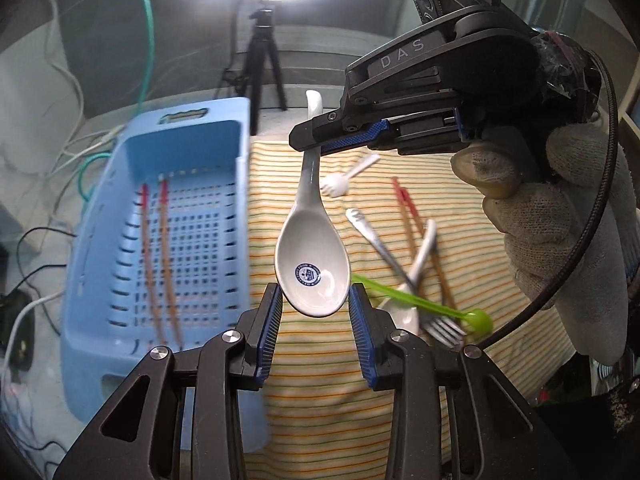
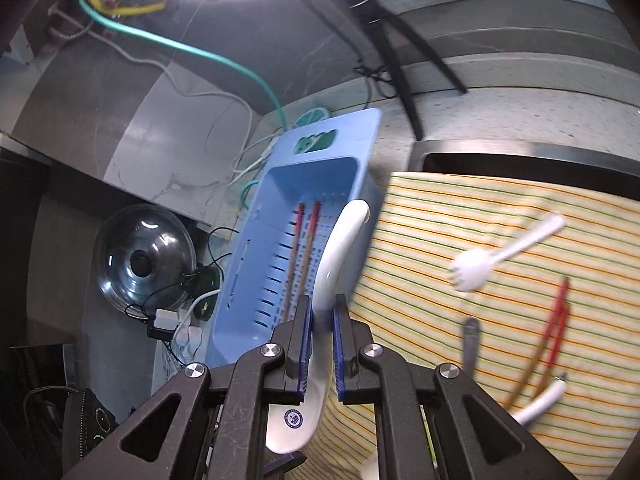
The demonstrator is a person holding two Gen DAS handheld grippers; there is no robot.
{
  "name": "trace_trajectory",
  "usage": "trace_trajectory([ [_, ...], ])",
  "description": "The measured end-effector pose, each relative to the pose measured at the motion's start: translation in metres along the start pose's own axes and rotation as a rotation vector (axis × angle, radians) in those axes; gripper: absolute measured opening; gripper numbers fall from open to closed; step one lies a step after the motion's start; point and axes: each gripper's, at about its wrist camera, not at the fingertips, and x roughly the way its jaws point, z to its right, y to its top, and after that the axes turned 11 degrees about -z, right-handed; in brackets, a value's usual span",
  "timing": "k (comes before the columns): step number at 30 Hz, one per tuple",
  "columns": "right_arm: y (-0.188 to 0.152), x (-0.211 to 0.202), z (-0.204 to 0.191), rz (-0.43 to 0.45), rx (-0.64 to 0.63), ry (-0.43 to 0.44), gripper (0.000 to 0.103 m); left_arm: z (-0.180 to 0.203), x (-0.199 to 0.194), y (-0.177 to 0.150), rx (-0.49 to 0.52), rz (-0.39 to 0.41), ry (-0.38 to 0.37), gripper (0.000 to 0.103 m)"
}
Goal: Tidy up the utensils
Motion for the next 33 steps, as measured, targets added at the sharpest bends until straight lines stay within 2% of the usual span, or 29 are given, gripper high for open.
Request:
trace_trajectory([
  [7,0.017,0.037,-0.023,-0.037,-0.031,-0.013,0.009,-0.039,0.002,-0.006,-0.058,0.002,0.007,0.033],
  [15,0.025,0.062,-0.037,-0.063,-0.069,-0.044,0.01,-0.063,0.009,-0.012,-0.096,-0.016,0.009,0.032],
  [18,0.024,0.065,-0.04,-0.064,-0.076,-0.077,0.013,-0.068,0.01,-0.012,-0.11,-0.02,0.025,0.033],
  [21,0.022,0.065,-0.043,-0.068,-0.085,-0.083,0.041,-0.073,0.007,-0.011,-0.131,-0.014,0.029,0.033],
  [22,0.02,0.063,-0.044,-0.055,-0.089,-0.086,0.043,-0.074,0.006,-0.011,-0.132,-0.009,0.032,0.033],
  [33,0.006,0.019,-0.031,-0.013,-0.093,-0.075,0.044,-0.068,-0.003,-0.014,-0.137,0.012,0.039,0.033],
])
